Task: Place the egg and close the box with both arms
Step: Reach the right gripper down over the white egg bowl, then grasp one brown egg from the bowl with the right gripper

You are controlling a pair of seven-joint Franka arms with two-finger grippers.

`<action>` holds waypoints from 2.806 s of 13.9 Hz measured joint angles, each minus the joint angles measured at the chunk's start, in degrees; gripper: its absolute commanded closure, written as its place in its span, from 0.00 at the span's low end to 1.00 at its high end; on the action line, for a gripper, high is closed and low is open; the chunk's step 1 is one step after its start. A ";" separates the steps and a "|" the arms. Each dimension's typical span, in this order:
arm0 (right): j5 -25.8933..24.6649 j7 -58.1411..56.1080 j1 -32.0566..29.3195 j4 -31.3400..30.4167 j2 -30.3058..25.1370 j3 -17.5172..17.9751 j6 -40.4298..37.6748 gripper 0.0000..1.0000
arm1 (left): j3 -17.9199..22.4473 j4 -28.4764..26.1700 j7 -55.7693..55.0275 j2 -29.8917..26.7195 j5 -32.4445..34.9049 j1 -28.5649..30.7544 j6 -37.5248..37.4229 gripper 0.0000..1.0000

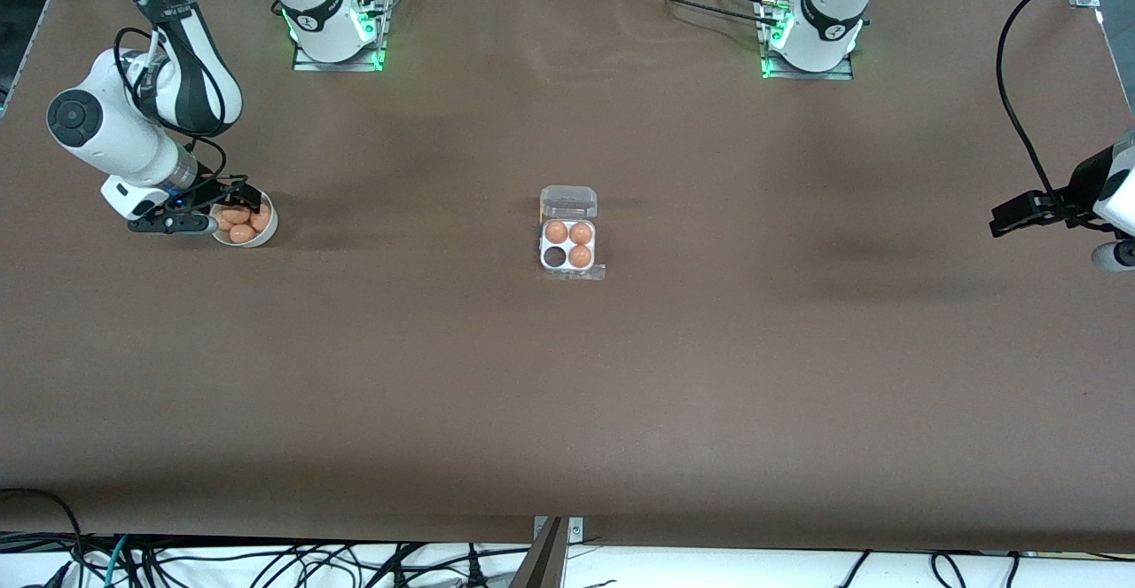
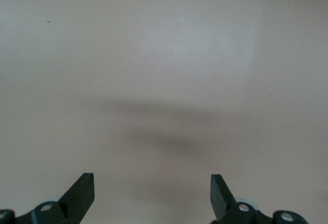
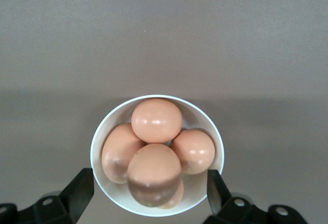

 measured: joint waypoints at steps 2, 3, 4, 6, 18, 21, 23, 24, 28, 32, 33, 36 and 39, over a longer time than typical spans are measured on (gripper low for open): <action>0.00 -0.02 0.00 0.03 0.28 0.00 0.01 0.13 | -0.01 0.00 0.00 0.00 0.00 0.00 0.01 0.00; 0.00 -0.02 0.00 0.06 0.32 0.00 0.01 0.16 | -0.01 0.00 0.00 0.00 0.00 0.00 0.01 0.00; 0.00 -0.02 0.00 0.08 0.32 0.00 0.02 0.20 | -0.01 0.00 0.00 0.00 0.00 0.00 0.01 0.00; 0.00 -0.04 0.00 0.09 0.33 0.00 0.02 0.25 | -0.01 0.00 0.00 0.01 0.00 0.00 0.02 0.00; -0.01 -0.11 0.00 0.16 0.97 -0.02 0.02 0.65 | -0.01 0.00 0.00 0.13 0.00 0.00 0.02 0.00; -0.01 -0.11 0.06 0.22 0.97 -0.01 0.02 0.69 | -0.01 0.00 0.00 0.14 0.00 0.00 0.02 0.00; -0.01 -0.10 0.21 0.55 0.97 0.06 -0.07 0.72 | -0.01 0.00 0.00 0.15 0.00 0.00 0.02 0.00; -0.01 -0.02 0.35 1.04 0.98 0.15 -0.62 0.72 | -0.01 0.00 0.00 0.15 0.00 0.00 0.02 0.00; 0.01 1.22 1.81 7.72 0.97 0.46 -10.45 0.72 | -0.01 0.00 0.00 0.15 0.00 0.00 0.02 0.00; 0.21 9.36 8.28 15.82 1.38 0.69 -20.02 0.72 | -0.01 0.00 0.00 0.15 0.00 0.00 0.02 0.00; 0.23 12.87 10.85 18.00 1.91 0.81 -21.68 0.72 | -0.01 0.00 0.00 0.15 0.00 0.00 0.02 0.00; 1.63 23.45 19.05 25.18 5.18 1.31 -25.54 0.73 | -0.01 0.00 0.00 0.15 0.00 0.00 0.02 0.00; 7.67 32.15 25.46 32.91 11.11 1.50 -27.34 0.72 | -0.01 0.01 0.00 0.15 0.00 0.00 0.02 0.00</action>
